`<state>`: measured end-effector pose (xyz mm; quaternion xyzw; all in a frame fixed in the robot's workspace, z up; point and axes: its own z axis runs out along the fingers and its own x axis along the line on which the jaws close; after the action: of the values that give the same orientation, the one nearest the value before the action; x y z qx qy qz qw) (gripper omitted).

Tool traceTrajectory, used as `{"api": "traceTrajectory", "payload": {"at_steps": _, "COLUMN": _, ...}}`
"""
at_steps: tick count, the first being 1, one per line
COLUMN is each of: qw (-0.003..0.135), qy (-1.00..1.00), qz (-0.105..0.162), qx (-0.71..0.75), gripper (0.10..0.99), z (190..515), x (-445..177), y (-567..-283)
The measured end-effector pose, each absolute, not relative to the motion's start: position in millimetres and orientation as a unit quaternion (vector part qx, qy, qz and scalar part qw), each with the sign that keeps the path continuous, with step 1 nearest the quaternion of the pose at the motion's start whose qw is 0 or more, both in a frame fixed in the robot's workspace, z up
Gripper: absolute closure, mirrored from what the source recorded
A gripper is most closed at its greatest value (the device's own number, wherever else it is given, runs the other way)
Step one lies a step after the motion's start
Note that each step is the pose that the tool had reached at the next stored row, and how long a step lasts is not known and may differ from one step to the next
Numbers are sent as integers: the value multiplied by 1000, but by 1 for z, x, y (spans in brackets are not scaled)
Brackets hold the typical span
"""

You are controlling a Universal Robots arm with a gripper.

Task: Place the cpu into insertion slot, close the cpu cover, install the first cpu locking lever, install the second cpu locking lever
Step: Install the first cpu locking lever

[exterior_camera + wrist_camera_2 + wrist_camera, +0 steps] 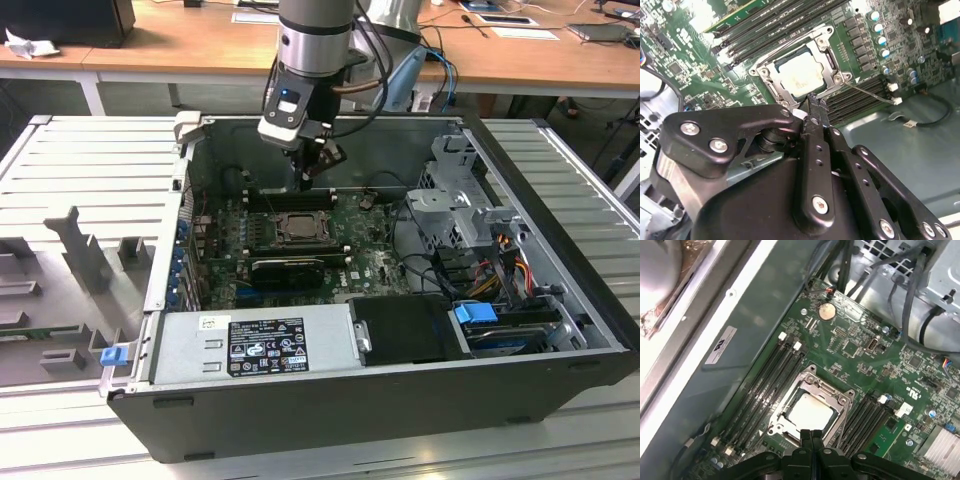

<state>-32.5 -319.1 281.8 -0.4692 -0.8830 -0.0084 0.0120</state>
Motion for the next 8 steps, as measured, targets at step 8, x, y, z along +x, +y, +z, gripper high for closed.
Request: {"api": "traceTrajectory", "payload": {"at_steps": 8, "qw": 12, "qy": -900, "qz": -8, "qx": -437, "gripper": 980, "z": 282, "x": -32, "y": -319}}
